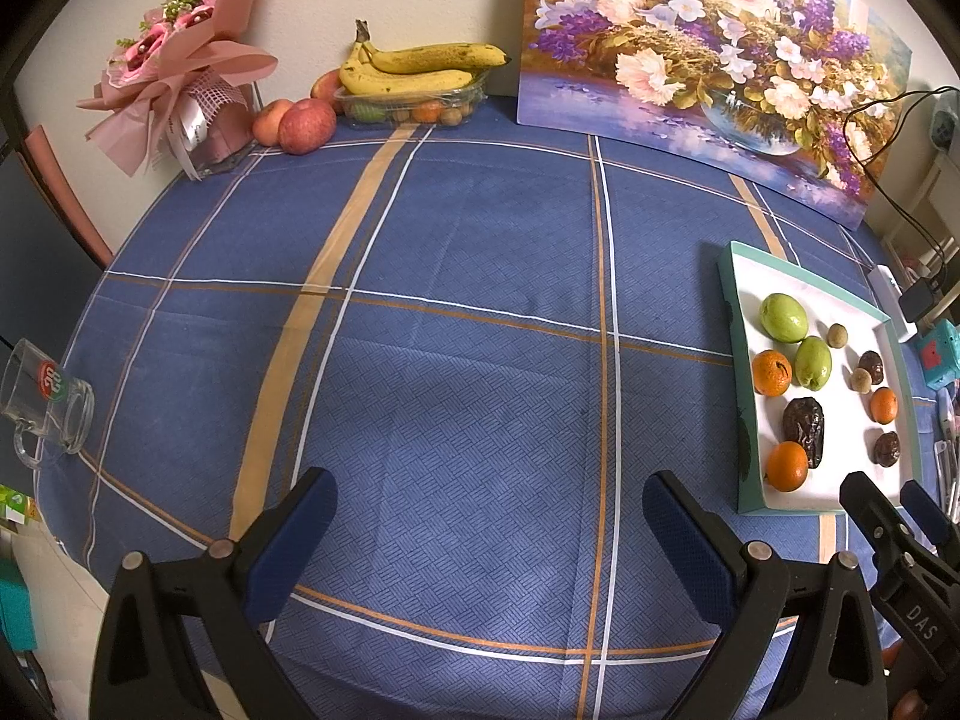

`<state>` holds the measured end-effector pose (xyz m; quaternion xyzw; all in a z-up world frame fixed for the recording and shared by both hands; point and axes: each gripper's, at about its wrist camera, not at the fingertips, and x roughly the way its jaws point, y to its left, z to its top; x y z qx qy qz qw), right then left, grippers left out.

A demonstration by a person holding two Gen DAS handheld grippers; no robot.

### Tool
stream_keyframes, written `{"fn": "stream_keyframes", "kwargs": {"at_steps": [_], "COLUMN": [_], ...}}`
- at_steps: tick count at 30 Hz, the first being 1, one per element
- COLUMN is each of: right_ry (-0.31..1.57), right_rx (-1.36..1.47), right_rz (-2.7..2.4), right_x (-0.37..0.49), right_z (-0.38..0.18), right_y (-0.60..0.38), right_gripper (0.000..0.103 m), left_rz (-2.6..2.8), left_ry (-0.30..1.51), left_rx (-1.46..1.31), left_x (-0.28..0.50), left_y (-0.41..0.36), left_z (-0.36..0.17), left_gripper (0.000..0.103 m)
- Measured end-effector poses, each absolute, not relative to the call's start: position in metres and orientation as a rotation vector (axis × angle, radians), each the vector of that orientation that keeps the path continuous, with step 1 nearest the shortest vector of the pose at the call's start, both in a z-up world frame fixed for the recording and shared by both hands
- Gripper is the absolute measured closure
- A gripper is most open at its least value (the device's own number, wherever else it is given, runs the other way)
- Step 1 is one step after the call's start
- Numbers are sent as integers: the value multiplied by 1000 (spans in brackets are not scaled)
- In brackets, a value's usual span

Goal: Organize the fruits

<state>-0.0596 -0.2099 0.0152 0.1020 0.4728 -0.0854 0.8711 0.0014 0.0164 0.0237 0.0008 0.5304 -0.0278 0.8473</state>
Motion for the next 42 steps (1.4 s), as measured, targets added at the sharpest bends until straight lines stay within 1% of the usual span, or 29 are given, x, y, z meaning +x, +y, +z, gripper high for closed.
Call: {"fn": "stream_keyframes", "kwargs": {"at_steps": [42], "right_ry": [993], "right_rx": [214], "right_rz": [-178], "right_x": [-60], "right_z": [12], "right_y": [-212], "right_gripper": [1], "left_rz": [-50], "left_ry": [1125], "left_rx": [4], "left_x": [1], "left_y": [19], "left_z": [24], "left_gripper": [0]}}
